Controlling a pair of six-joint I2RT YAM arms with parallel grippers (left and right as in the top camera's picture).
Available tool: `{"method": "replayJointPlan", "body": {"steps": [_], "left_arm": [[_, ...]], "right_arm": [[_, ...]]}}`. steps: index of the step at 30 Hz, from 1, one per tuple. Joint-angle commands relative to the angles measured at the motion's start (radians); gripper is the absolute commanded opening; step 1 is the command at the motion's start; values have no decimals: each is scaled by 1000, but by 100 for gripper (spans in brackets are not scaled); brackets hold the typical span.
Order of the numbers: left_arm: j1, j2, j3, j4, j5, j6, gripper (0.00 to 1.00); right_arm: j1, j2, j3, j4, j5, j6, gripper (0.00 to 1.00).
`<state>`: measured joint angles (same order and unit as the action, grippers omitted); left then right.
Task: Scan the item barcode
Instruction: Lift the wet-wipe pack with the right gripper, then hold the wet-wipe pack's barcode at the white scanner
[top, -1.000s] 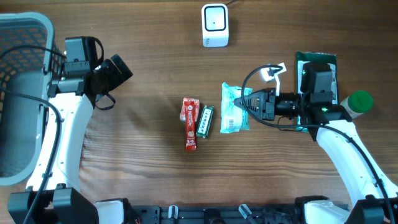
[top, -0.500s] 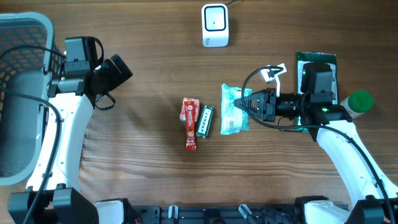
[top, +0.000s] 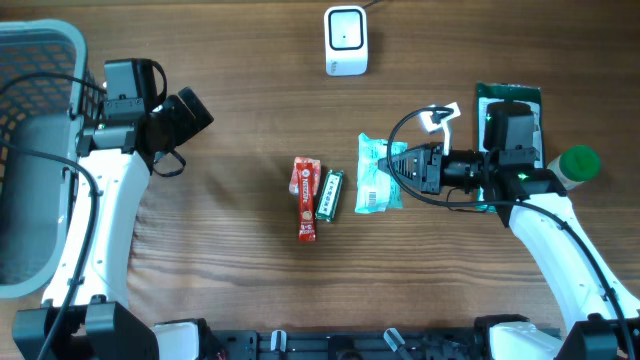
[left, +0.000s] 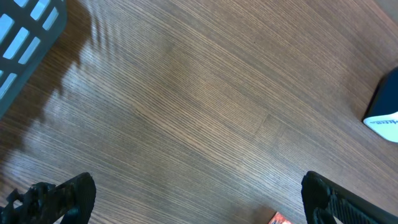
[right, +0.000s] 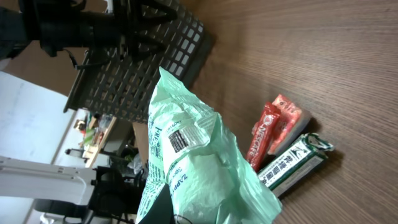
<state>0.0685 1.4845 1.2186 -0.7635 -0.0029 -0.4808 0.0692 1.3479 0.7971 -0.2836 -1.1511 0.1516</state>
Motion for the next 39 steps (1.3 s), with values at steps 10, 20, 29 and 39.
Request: {"method": "replayJointPlan", "body": {"steps": [10,20,29,39], "left_arm": [[4,-9,8,-1,-10,1,100],[4,-9,8,-1,-10,2,100],[4,-9,8,-1,-10,1,100],[4,-9,8,-1,-10,1,100]], "right_arm": [[0,-10,170,-41,-30,46,4],[103,91,780,-407,396,-5,5],[335,276,891,-266,1064,-449,4],[461,645,891,143,1548,-1012,4]]}}
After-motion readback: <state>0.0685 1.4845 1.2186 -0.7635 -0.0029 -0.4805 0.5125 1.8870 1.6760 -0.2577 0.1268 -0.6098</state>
